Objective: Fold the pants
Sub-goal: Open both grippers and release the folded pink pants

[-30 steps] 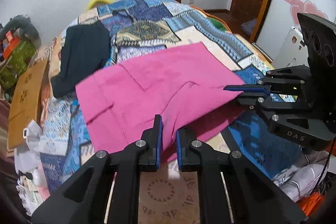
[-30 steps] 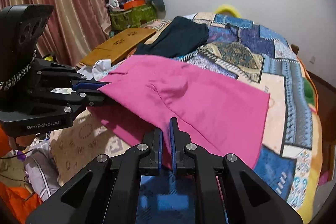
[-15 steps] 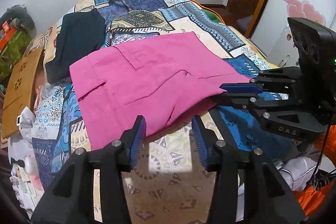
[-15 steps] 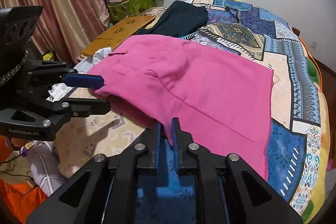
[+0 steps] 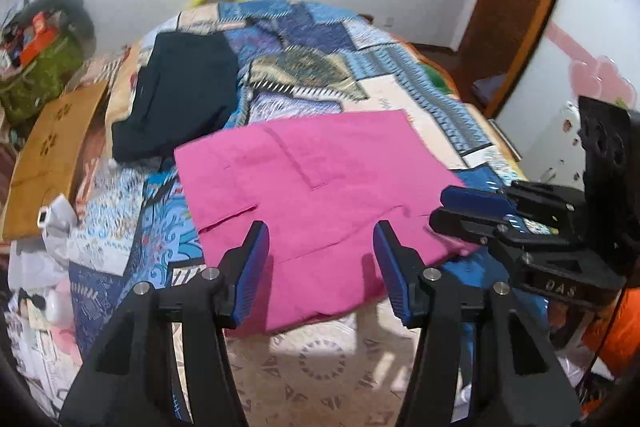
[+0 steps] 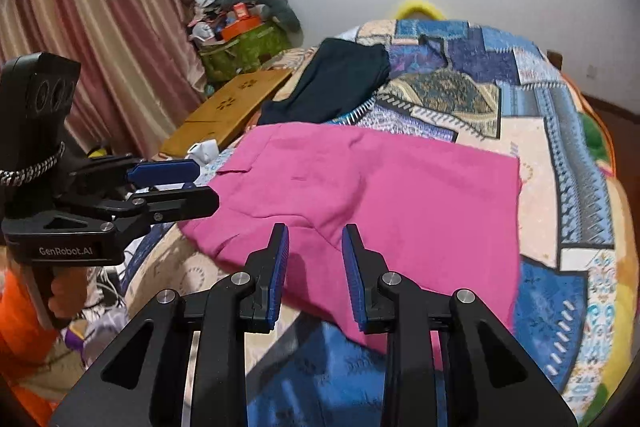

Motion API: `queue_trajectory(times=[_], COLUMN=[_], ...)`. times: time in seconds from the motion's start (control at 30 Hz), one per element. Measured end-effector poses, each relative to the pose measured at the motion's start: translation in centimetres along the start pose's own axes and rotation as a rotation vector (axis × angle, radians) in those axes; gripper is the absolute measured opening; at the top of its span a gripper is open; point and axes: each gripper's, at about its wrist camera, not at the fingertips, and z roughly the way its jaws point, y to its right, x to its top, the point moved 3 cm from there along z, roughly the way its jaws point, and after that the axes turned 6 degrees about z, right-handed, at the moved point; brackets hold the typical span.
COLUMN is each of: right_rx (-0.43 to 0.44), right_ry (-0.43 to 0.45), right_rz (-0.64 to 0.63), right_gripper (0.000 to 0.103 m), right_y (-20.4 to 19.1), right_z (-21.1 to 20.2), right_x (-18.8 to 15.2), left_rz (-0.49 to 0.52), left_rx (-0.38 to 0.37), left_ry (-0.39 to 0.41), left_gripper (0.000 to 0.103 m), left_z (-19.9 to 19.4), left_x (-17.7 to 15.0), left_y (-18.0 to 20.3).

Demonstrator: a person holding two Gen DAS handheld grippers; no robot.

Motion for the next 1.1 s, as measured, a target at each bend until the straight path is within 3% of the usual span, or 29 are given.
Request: queue_trajectory(times=[0.17,0.5,0.73,0.83,0.97,1.1], right_rx=[-0.019,-0.102,-0.198,-0.239,-0.237,-0.268], right_ry=[-0.09,-0.093,-0.102,-0.101,-0.103,-0.114], right_rz=[0.001,0.05,0.124,0.131,0.148,0.096], right_gripper=[0.025,0.024,0.024,0.024,0.024,0.025], right_y=[0.5,4.7,8.7,9.5,9.9,9.4], right_z=[2.9,0.8,-1.0,-1.5,-1.8,-1.6], right_x=[-1.6,-3.3,-5.6,-6.0,-6.4,-6.1], left_rz=[-0.011,-0.06,-0.023,-0.023,-0.093,-0.073], left_rx=[0.064,0.073,0.147,0.183,0.113,0.122], left_ry=[-0.087,-0.074,-0.061,-0.053,-0.059,-0.055], left_gripper=[0.055,0.064,0.066,0.072,0.074,0.073], left_z=[3.0,2.3,1.9,2.0,2.3,1.9], left_x=[-2.2,-4.4,-4.4,-4.6,-4.9,-4.8], left_y=[-1.5,-4.2,-4.3,-5.1,-6.4,-6.1])
